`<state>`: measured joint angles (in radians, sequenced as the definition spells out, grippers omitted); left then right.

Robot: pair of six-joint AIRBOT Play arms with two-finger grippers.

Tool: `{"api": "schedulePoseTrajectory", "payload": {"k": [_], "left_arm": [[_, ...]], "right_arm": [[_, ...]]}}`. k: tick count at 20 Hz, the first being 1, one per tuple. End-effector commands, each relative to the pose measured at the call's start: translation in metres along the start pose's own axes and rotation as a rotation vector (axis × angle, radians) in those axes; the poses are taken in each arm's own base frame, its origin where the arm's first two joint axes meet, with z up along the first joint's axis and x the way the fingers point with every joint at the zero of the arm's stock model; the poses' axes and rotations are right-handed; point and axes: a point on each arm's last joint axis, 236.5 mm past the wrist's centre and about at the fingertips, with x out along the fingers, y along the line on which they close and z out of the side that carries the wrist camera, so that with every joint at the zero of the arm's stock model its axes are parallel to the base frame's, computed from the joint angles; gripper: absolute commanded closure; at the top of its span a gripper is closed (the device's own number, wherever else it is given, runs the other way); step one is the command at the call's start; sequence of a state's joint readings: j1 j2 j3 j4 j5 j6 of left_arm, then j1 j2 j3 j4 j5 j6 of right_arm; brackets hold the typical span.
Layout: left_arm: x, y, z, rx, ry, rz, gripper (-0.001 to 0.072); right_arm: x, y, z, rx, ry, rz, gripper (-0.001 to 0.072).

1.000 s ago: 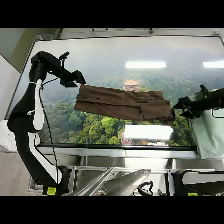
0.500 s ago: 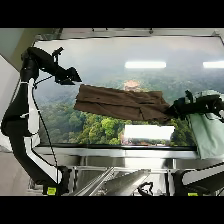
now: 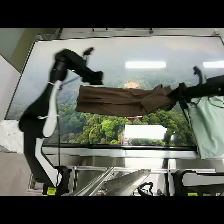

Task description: Fold the shirts.

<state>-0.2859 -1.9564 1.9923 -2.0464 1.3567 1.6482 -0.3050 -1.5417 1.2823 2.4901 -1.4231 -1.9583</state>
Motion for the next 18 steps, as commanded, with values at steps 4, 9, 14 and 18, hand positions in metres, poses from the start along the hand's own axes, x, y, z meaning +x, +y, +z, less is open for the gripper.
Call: {"api": "schedulePoseTrajectory", "payload": {"k": [4,9,14,18], "left_arm": [[0.169,-0.137,-0.036,0.232,0.023,-0.070,0.0696],[0.208,-0.173,-0.060,0.230,0.036,-0.092,0.0696],[0.107,-0.163,-0.006,0.142,-0.061,-0.159,0.0696],[-0.065,-0.102,0.036,0.075,-0.216,-0.120,0.0696]], "right_arm": [[-0.064,0.096,-0.003,-0.181,-0.072,0.007,0.0688],[-0.062,0.104,-0.006,-0.206,-0.067,0.005,0.0689],[-0.045,0.110,-0.014,-0.236,-0.022,-0.007,0.0689],[-0.013,0.136,-0.004,-0.270,-0.061,0.004,0.0688]]}}
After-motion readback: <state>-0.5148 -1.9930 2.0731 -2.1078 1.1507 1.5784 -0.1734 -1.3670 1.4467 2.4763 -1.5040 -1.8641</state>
